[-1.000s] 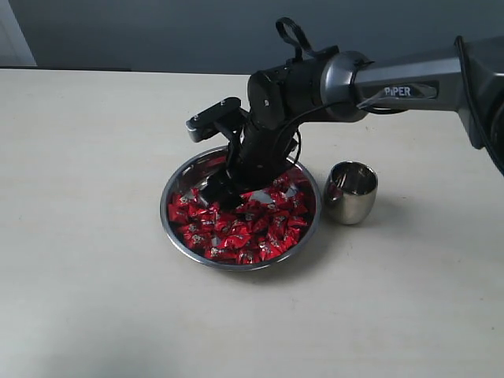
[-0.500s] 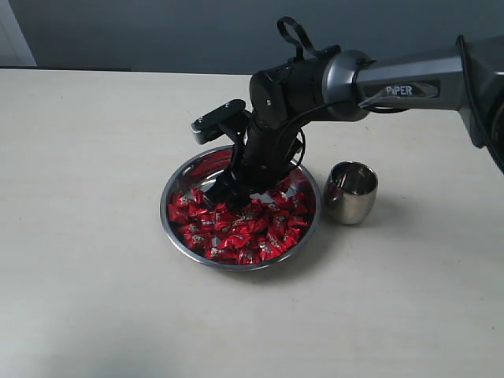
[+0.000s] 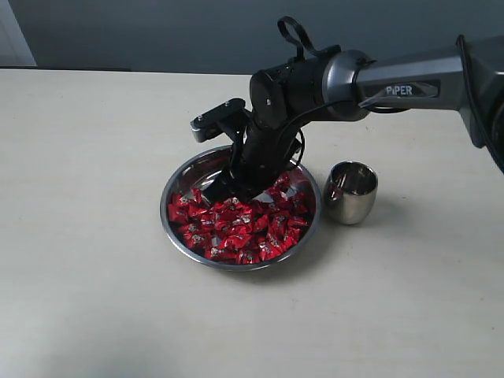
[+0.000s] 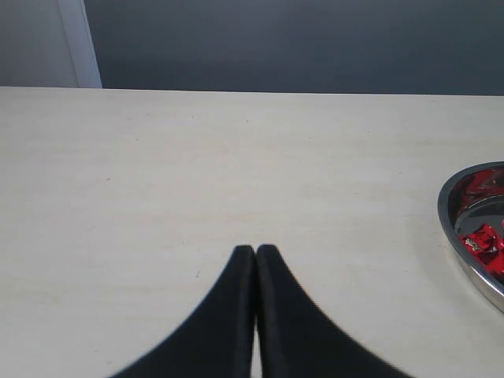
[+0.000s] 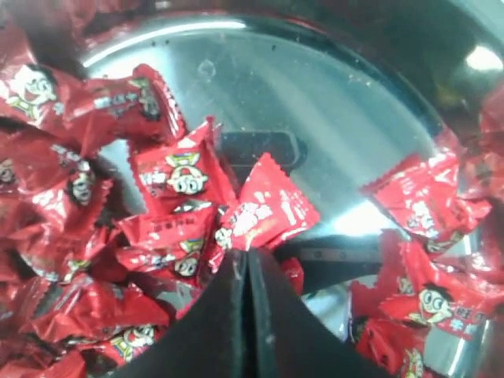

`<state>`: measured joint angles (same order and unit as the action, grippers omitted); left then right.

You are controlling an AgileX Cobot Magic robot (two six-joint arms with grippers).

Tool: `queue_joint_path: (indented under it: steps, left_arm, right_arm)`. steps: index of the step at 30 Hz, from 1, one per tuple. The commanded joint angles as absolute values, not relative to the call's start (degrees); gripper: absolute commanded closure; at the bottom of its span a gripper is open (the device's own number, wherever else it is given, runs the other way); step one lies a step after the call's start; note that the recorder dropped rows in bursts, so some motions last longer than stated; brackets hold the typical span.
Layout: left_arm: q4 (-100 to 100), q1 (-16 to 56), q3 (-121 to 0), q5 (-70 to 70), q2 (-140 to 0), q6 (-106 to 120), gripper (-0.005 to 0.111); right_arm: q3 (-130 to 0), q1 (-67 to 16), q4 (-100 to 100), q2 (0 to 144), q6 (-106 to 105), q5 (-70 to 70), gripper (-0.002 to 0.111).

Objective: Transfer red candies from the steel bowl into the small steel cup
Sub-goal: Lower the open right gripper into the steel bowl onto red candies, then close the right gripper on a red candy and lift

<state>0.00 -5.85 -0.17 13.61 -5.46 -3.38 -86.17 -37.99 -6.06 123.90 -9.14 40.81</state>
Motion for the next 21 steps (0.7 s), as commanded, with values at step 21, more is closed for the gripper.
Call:
queue_joint_path:
  steps: [21]
  left_arm:
    - [0.00, -5.56, 0.00, 13.37, -5.07, -3.50, 0.106]
  right_arm:
    - [-86.61, -37.67, -5.05, 118.88, -10.84, 39.84, 0.091]
